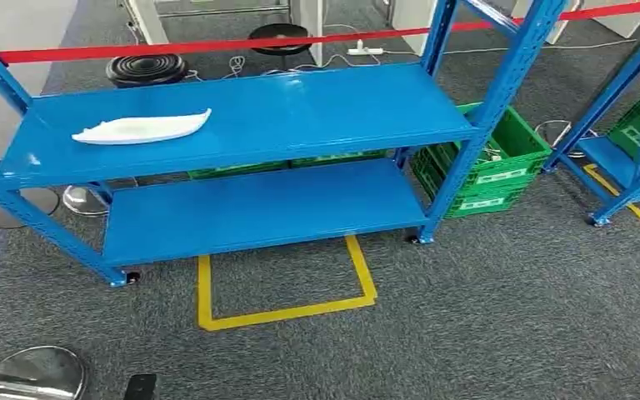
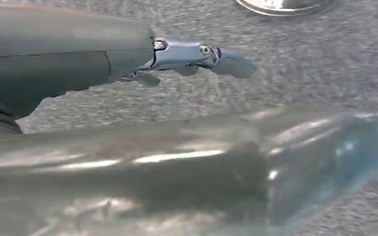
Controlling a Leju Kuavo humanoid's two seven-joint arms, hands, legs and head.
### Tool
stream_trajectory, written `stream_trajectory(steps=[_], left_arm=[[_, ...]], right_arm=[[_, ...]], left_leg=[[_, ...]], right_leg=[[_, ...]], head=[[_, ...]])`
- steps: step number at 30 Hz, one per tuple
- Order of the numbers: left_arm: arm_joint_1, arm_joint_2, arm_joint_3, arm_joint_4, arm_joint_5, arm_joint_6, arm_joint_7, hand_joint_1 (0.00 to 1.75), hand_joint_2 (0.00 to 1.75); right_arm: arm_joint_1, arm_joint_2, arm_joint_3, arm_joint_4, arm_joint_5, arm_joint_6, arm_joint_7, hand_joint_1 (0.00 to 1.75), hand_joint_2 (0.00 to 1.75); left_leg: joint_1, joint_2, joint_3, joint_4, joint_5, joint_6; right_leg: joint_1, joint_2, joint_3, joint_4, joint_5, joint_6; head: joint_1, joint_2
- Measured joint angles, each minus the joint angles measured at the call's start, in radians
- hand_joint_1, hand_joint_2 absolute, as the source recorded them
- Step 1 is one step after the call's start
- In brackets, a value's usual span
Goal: Take the parts from the cabinet and place them on the table.
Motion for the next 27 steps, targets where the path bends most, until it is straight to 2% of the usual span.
stream_trajectory(steps=[1,2,3,4,5,7,9,11,12,14,16,18,19,20,21,23,24,25,26,27], left_arm=[[-0.002,0.000,0.000,0.000,0.000,0.002,-0.001,0.00,0.00],[-0.002,0.000,0.000,0.000,-0.001,0.002,-0.002,0.00,0.00],[-0.001,0.000,0.000,0.000,-0.001,0.003,-0.002,0.00,0.00],[-0.002,0.000,0.000,0.000,-0.001,0.003,-0.002,0.00,0.00],[-0.002,0.000,0.001,0.000,-0.001,0.003,-0.002,0.00,0.00],[-0.003,0.000,0.002,0.000,-0.002,0.006,-0.002,0.00,0.00],[-0.004,0.000,0.002,0.000,-0.003,0.008,-0.002,0.00,0.00],[-0.004,0.000,0.002,0.000,-0.005,0.009,0.000,0.00,0.00],[-0.004,0.000,0.002,0.000,-0.006,0.009,0.002,0.00,0.00],[-0.004,0.000,0.002,0.000,-0.010,0.011,0.004,0.00,0.00],[-0.006,0.002,0.002,0.000,-0.010,0.012,0.007,0.00,0.00],[-0.008,0.002,0.003,0.000,-0.009,0.014,0.009,0.00,0.00],[-0.008,0.002,0.003,0.000,-0.009,0.014,0.010,0.00,0.00],[-0.009,0.002,0.003,0.000,-0.009,0.017,0.010,0.00,0.00],[-0.009,0.003,0.004,0.000,-0.009,0.019,0.010,0.00,0.00],[-0.006,0.002,0.005,0.000,-0.009,0.019,0.011,0.00,0.00],[-0.005,0.002,0.006,0.000,-0.009,0.019,0.011,0.00,0.00],[-0.003,0.002,0.006,0.000,-0.009,0.020,0.011,0.00,0.00],[-0.003,0.002,0.006,0.000,-0.009,0.020,0.011,0.00,0.00],[-0.004,0.001,0.006,0.000,-0.009,0.020,0.011,0.00,0.00]], right_arm=[[-0.002,0.000,0.000,0.000,0.000,0.000,0.000,0.00,0.00],[-0.002,0.000,0.000,0.000,0.000,0.000,0.001,0.00,0.00],[0.001,0.001,0.000,0.000,0.000,0.000,0.001,0.00,0.00],[0.000,0.001,0.000,0.000,0.000,0.001,0.001,0.00,0.00],[-0.001,0.001,0.000,0.000,0.000,0.000,0.001,0.00,0.00],[-0.001,0.001,0.000,0.000,0.000,0.000,0.001,0.00,0.00],[-0.002,0.001,0.000,0.000,0.004,0.003,-0.003,0.00,0.00],[-0.002,0.001,0.000,0.000,0.021,0.009,-0.005,0.00,0.00],[-0.002,0.002,0.003,0.000,0.032,0.012,-0.005,0.00,0.00],[-0.003,0.002,0.008,0.000,0.044,0.018,-0.005,0.00,0.00],[-0.004,0.002,0.009,0.000,0.049,0.024,-0.005,0.00,0.00],[-0.005,0.002,0.011,0.000,0.055,0.027,-0.005,0.00,0.00],[-0.005,0.001,0.012,0.000,0.055,0.027,-0.005,0.00,0.00],[-0.006,0.000,0.015,0.000,0.057,0.027,-0.003,0.00,0.00],[-0.006,-0.001,0.016,0.000,0.059,0.027,-0.003,0.00,0.00],[-0.005,-0.001,0.018,0.000,0.063,0.027,-0.001,0.00,0.00],[-0.004,-0.001,0.019,0.001,0.063,0.027,-0.001,0.00,0.00],[-0.004,-0.002,0.019,0.001,0.064,0.027,-0.001,0.00,0.00],[-0.004,-0.003,0.020,0.001,0.066,0.027,-0.001,0.00,0.00],[-0.004,-0.005,0.022,0.001,0.067,0.027,-0.001,0.00,0.00]], left_leg=[[-0.003,0.000,-0.003,0.001,-0.004,-0.005],[-0.003,0.001,-0.003,-0.003,-0.007,-0.008],[-0.005,0.001,-0.001,0.001,-0.011,-0.002],[-0.005,0.000,-0.002,0.000,-0.003,0.018],[-0.006,0.000,-0.002,-0.002,-0.002,0.026],[-0.007,0.000,0.002,-0.012,-0.007,0.041],[-0.007,0.001,0.003,-0.016,-0.006,0.045],[-0.007,0.001,0.003,-0.018,-0.007,0.044],[-0.009,0.001,0.003,-0.015,-0.010,0.039],[-0.010,0.001,0.003,-0.015,-0.010,0.039],[-0.012,0.001,0.001,-0.015,-0.010,0.039],[-0.013,-0.001,0.001,-0.031,0.000,0.045],[-0.002,-0.003,0.014,-0.054,0.016,0.040],[0.001,-0.007,0.018,-0.065,0.028,0.022],[0.002,-0.012,0.016,-0.065,0.030,0.020],[0.003,-0.018,0.014,-0.063,0.029,0.019],[0.004,-0.025,0.014,-0.062,0.030,0.018],[0.006,-0.032,0.014,-0.061,0.029,0.014],[0.009,-0.042,0.015,-0.058,0.027,0.009],[0.015,-0.054,0.016,-0.053,0.024,0.003]], right_leg=[[0.001,-0.002,0.004,-0.006,-0.015,-0.016],[0.001,0.000,0.012,-0.006,0.010,-0.022],[-0.003,-0.001,0.012,-0.006,0.018,-0.016],[-0.003,0.001,0.010,-0.006,0.018,-0.015],[-0.003,0.003,0.010,-0.007,0.018,-0.015],[-0.002,0.006,0.010,-0.007,0.013,-0.022],[-0.002,0.007,0.010,-0.008,0.010,-0.026],[-0.002,0.006,0.010,-0.008,0.010,-0.030],[-0.004,0.005,0.009,-0.009,0.011,-0.028],[-0.005,0.005,0.010,-0.009,0.012,-0.026],[-0.008,0.004,0.011,-0.010,0.015,-0.021],[-0.007,-0.002,0.017,-0.026,0.024,-0.010],[-0.005,-0.002,0.015,-0.023,0.025,-0.009],[-0.004,0.000,-0.001,0.000,0.003,-0.003],[-0.005,0.000,-0.026,0.059,-0.036,0.002],[-0.009,0.000,-0.095,0.216,-0.107,0.013],[-0.010,0.000,-0.119,0.269,-0.120,0.018],[-0.011,0.000,-0.114,0.261,-0.104,0.022],[-0.014,0.000,-0.085,0.210,-0.069,0.026],[-0.017,0.006,-0.035,0.116,-0.022,0.030]], head=[[0.002,0.000],[-0.001,0.000],[-0.003,0.000],[-0.004,0.000],[-0.005,0.000],[-0.004,0.000],[-0.005,0.000],[-0.004,0.000],[-0.004,0.000],[-0.004,0.000],[-0.004,0.000],[-0.005,0.000],[-0.004,0.000],[-0.001,0.000],[0.001,0.000],[0.001,0.000],[0.002,0.000],[0.002,0.000],[0.001,0.000],[0.001,0.000]])
